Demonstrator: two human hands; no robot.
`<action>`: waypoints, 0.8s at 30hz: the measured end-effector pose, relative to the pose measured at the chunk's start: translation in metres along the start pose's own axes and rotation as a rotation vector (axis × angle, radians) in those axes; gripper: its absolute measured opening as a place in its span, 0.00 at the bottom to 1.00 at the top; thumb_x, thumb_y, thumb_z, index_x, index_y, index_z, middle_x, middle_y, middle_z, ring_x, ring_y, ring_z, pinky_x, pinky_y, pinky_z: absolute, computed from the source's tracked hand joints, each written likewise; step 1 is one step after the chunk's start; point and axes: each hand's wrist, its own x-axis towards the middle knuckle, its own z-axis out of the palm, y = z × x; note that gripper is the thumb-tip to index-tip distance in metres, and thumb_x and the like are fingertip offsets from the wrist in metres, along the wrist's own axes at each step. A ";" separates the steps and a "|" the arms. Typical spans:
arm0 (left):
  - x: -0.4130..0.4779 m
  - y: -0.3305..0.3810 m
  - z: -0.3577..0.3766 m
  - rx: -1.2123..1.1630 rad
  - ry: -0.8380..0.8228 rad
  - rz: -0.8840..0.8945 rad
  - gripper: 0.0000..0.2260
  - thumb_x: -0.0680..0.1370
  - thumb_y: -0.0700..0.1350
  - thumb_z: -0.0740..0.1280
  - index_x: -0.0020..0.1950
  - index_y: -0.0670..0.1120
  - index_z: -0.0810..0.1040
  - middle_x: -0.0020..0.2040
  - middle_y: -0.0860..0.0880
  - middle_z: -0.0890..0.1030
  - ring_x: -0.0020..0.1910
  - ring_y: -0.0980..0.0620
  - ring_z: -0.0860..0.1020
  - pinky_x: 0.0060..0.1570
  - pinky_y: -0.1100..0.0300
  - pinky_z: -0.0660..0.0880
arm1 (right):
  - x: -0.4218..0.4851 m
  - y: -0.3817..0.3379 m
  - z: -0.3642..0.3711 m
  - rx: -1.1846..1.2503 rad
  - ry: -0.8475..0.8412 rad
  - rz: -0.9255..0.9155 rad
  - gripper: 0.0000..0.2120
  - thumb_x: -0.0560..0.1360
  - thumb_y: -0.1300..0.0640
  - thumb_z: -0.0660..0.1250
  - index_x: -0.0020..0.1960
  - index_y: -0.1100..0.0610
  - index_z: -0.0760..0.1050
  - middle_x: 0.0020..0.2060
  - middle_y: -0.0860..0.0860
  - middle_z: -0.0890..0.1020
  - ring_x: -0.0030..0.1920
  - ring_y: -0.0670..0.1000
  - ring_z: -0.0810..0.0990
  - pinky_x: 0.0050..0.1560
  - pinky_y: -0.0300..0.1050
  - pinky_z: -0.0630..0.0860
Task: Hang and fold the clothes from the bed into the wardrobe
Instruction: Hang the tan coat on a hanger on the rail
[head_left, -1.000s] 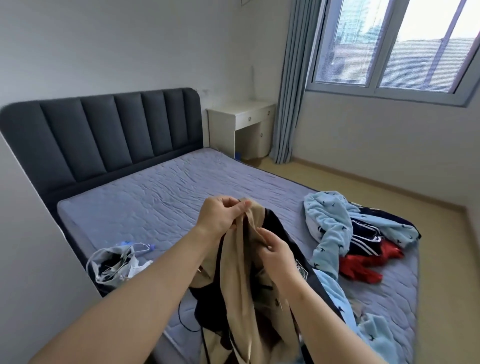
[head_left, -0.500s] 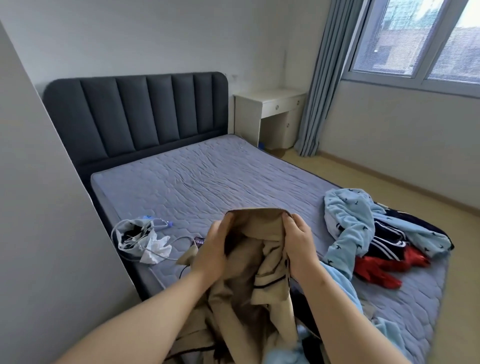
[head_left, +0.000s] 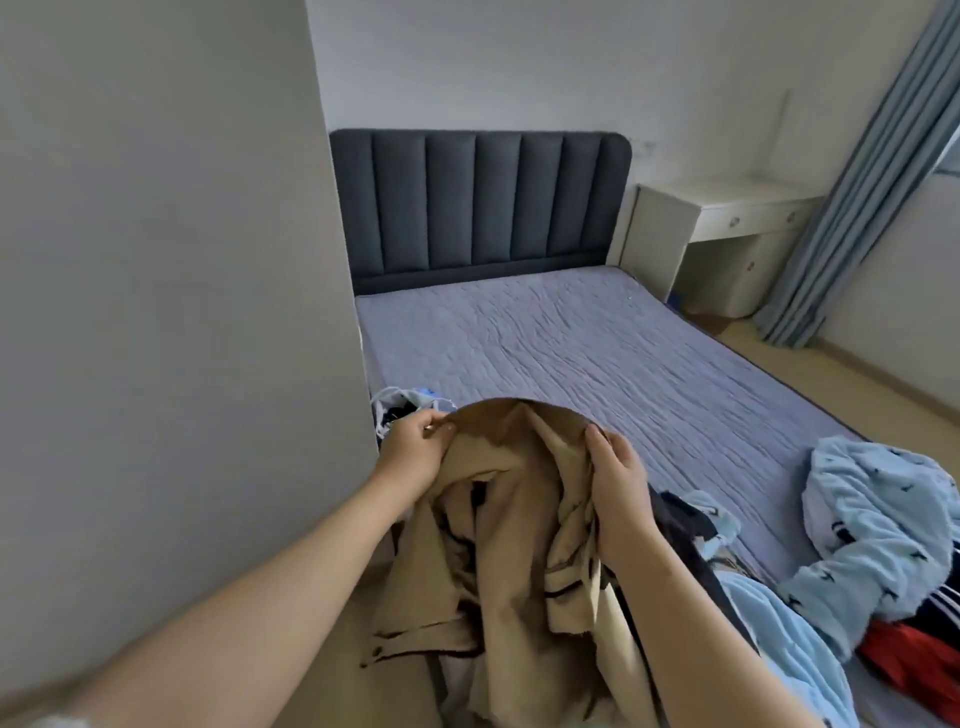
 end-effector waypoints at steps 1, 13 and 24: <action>-0.001 0.003 -0.013 -0.041 0.031 0.002 0.05 0.78 0.41 0.64 0.45 0.47 0.79 0.46 0.44 0.81 0.45 0.49 0.77 0.50 0.56 0.72 | -0.003 0.002 0.014 0.020 -0.082 0.014 0.07 0.76 0.51 0.64 0.51 0.53 0.76 0.46 0.50 0.81 0.46 0.49 0.80 0.47 0.45 0.77; -0.079 -0.001 -0.262 -0.063 0.446 0.118 0.04 0.76 0.48 0.67 0.45 0.57 0.74 0.28 0.54 0.73 0.24 0.65 0.71 0.26 0.73 0.68 | -0.115 -0.001 0.241 -0.130 -0.808 0.062 0.23 0.78 0.54 0.62 0.24 0.51 0.77 0.24 0.43 0.78 0.27 0.41 0.76 0.29 0.31 0.71; -0.236 -0.059 -0.491 0.157 0.546 -0.104 0.33 0.61 0.61 0.74 0.63 0.53 0.72 0.62 0.54 0.77 0.62 0.53 0.74 0.62 0.54 0.72 | -0.302 0.001 0.427 0.048 -1.111 0.098 0.13 0.75 0.53 0.65 0.36 0.58 0.81 0.31 0.51 0.81 0.33 0.48 0.80 0.33 0.39 0.75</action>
